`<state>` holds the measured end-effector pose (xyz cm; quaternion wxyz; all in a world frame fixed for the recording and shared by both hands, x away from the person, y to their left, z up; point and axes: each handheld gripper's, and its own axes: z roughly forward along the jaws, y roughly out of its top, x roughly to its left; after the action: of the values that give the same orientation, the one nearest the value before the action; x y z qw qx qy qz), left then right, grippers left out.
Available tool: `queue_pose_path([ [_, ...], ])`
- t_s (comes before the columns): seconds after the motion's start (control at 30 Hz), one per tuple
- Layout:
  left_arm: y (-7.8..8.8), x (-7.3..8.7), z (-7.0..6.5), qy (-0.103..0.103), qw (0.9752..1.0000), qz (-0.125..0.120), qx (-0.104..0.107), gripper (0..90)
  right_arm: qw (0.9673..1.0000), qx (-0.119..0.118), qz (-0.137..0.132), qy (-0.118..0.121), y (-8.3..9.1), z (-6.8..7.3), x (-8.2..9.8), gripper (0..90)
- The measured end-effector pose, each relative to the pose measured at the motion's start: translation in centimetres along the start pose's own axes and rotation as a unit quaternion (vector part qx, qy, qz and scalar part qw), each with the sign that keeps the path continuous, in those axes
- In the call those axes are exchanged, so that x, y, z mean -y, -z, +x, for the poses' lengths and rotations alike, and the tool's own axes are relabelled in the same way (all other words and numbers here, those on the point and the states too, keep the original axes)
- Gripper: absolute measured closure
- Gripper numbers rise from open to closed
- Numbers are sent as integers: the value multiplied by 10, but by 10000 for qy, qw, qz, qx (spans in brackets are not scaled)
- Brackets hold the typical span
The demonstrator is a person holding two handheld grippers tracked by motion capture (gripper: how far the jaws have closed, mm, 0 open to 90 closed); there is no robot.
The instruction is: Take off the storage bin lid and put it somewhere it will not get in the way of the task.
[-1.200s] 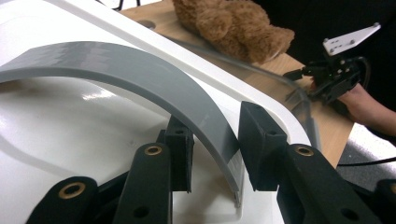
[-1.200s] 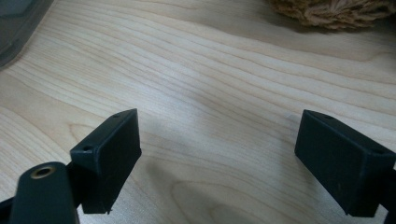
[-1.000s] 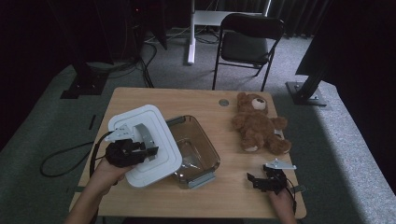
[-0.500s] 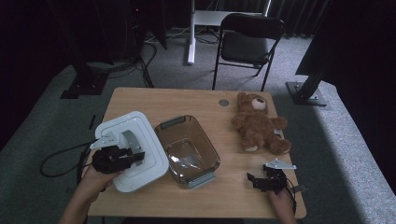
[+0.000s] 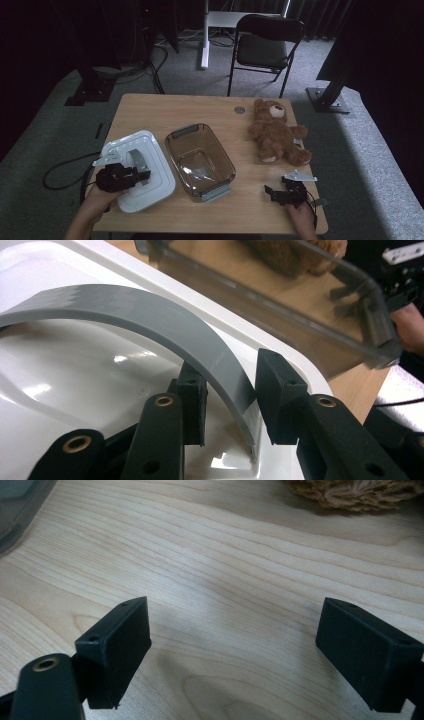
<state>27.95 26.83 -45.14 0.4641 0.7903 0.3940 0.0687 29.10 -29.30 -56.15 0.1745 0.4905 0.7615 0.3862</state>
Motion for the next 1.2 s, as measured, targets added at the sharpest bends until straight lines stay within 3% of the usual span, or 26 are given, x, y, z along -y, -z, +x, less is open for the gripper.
queue_pose_path([
  [0.1,-9,7,6,58,9999,81,105,670,10000,1,-1,14,0,0,0,134],
  [0.2,-23,15,17,244,9994,229,127,670,10000,-4,-4,10,0,0,0,134],
  [0.37,-44,29,30,267,9984,381,314,670,10000,-3,-3,10,0,0,0,134],
  [0.43,-52,33,33,190,9985,386,346,667,10000,-5,-4,9,0,0,0,134],
  [0.53,-62,35,36,250,9979,358,481,668,10000,-5,-5,10,0,0,0,134],
  [0.77,-79,39,38,305,9975,560,313,655,10000,-2,0,3,0,0,0,134],
  [0.83,-80,40,38,315,9974,617,189,598,10000,-3,-2,5,0,0,0,134],
  [1.0,-76,42,37,362,9980,504,117,481,10000,-2,-2,11,0,0,0,134],
  [1.2,-66,48,31,188,9983,475,-275,359,10000,-4,-4,9,0,0,0,134],
])
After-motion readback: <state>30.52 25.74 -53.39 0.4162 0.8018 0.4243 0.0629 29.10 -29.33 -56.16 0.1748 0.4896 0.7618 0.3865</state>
